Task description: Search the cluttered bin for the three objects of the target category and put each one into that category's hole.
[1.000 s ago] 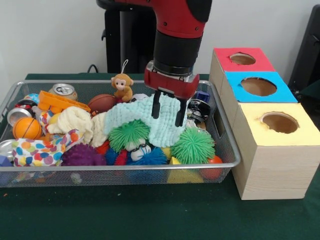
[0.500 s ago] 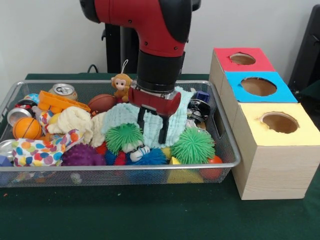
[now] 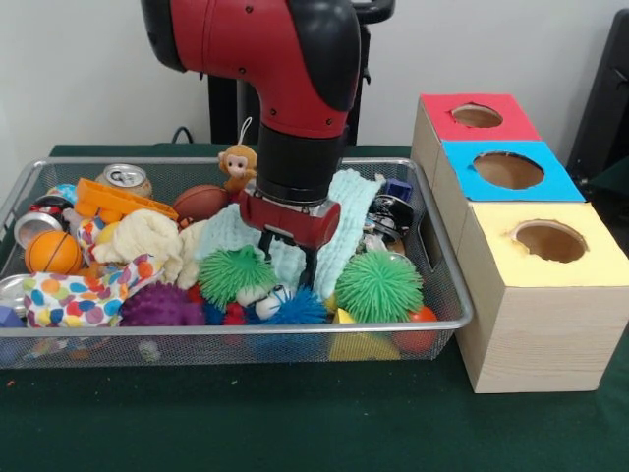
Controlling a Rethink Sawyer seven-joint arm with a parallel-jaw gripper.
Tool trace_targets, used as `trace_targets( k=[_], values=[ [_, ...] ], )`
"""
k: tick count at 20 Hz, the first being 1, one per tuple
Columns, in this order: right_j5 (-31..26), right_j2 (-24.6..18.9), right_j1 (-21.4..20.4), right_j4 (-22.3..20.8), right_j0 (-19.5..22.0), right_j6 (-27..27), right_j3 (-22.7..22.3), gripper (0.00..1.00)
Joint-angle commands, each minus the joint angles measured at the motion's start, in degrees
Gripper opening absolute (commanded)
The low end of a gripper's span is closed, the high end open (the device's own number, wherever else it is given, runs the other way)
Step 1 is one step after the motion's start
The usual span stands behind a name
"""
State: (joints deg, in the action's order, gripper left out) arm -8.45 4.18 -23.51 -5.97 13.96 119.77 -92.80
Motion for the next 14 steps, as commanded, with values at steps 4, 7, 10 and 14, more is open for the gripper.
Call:
trace_targets(
  k=[4,7,10,14],
  values=[
    [6.3,1.7,1.5,-3.8,-1.6,6.4,-7.0,1.00],
    [9.1,2.0,2.9,-4.3,-1.6,6.1,-6.9,1.00],
    [10.5,2.3,4.6,-5.1,-0.6,4.6,-5.0,1.00],
    [10.4,2.7,5.1,-5.0,0.0,4.7,-4.2,1.00]
  ],
)
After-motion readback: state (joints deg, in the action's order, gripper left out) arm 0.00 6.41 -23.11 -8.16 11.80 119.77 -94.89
